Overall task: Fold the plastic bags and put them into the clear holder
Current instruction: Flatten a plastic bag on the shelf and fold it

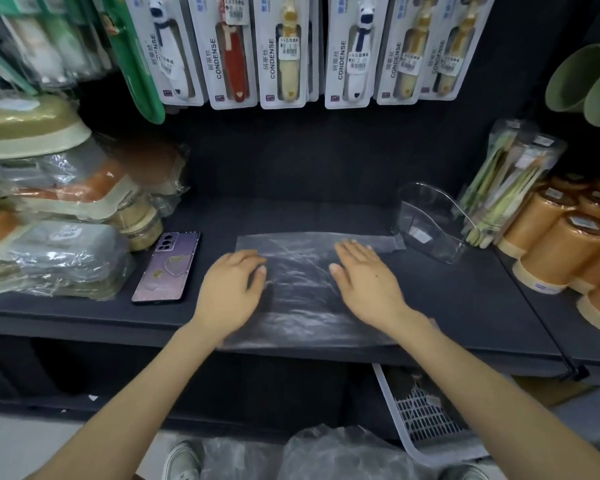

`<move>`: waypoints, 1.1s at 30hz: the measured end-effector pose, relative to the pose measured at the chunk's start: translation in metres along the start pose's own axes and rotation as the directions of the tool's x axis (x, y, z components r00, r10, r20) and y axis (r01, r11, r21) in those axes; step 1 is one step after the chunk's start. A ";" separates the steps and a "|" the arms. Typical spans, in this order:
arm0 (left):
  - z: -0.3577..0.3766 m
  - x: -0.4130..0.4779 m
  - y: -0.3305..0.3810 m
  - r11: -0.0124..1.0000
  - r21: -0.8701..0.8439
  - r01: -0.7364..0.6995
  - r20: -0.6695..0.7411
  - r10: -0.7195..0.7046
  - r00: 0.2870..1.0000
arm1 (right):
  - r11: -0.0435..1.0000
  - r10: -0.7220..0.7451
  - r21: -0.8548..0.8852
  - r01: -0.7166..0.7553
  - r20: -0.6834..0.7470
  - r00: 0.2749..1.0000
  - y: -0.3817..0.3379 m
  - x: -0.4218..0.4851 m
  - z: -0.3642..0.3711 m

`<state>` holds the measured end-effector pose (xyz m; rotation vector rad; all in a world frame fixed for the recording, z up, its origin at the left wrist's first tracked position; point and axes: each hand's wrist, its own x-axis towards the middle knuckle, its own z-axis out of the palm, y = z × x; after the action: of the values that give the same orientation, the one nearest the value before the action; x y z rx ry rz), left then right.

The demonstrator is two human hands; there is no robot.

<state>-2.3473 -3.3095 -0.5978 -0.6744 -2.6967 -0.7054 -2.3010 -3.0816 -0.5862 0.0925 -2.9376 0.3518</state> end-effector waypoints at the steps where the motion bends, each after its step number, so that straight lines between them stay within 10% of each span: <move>1: 0.003 0.013 -0.004 0.999 0.041 -0.018 0.026 0.017 1.000 | 1.000 -0.007 -0.018 0.007 0.008 1.000 -0.010 0.016 0.006; 5: 0.030 0.045 -0.023 0.964 0.265 0.007 0.310 -0.092 0.946 | 0.996 -0.001 -0.092 0.012 0.117 0.993 -0.037 0.070 0.038; 11: 0.052 0.047 -0.037 0.935 0.350 0.060 0.370 -0.196 0.908 | 0.978 0.106 -0.201 -0.060 0.226 0.968 0.011 0.074 0.056; 17: 0.024 0.048 -0.029 0.960 -0.054 0.275 0.351 -0.239 0.905 | 0.943 0.221 -0.283 -0.172 0.152 0.963 0.037 0.048 0.025; 24: 0.015 -0.028 -0.004 0.954 0.237 -0.182 0.273 0.115 0.955 | 0.986 -0.093 -0.118 0.119 0.206 0.974 -0.061 -0.017 0.039; 33: 0.023 -0.031 -0.013 0.958 0.274 -0.084 0.450 -0.051 0.891 | 0.975 0.135 -0.202 -0.088 0.232 0.963 0.033 -0.053 0.022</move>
<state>-2.3301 -3.3190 -0.6336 -0.8733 -3.1182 -0.1435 -2.2557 -3.0530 -0.6249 -0.0621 -3.2118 0.0767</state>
